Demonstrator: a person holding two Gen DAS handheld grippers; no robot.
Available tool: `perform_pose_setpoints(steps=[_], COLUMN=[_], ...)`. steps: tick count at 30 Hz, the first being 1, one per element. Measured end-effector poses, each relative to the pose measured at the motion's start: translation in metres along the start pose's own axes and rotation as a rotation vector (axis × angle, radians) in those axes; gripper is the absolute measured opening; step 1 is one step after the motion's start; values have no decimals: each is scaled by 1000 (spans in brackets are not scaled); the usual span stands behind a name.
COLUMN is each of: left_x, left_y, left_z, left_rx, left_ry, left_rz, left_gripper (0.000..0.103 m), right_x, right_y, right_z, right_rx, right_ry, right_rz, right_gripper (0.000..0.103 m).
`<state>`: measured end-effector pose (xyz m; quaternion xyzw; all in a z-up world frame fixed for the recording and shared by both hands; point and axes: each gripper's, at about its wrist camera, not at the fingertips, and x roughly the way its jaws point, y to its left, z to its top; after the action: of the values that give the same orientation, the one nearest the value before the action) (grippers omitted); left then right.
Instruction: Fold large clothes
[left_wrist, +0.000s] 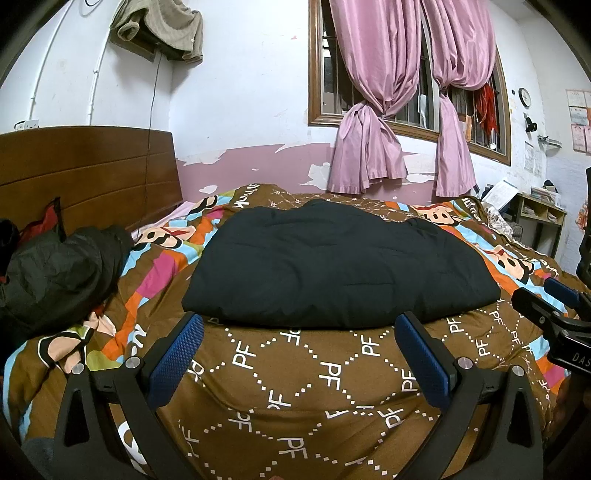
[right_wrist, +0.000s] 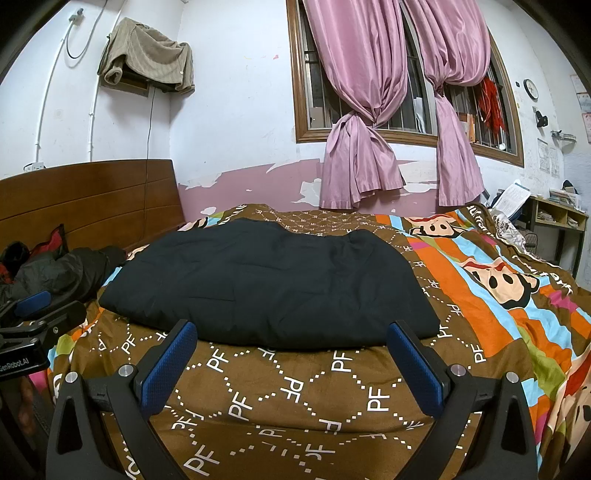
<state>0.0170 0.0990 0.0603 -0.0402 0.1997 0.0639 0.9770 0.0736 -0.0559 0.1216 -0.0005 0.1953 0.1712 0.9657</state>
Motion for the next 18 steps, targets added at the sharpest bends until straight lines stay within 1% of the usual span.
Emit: perform_pose_setpoints(steps=[18], left_x=[0], left_y=[0], left_z=[0], left_rx=[6], left_ry=[-1], left_rz=[0], left_gripper=[101], right_x=[0], right_y=[0], right_z=[1], right_rx=[0], right_ry=[2], right_rz=[0], right_gripper=[103])
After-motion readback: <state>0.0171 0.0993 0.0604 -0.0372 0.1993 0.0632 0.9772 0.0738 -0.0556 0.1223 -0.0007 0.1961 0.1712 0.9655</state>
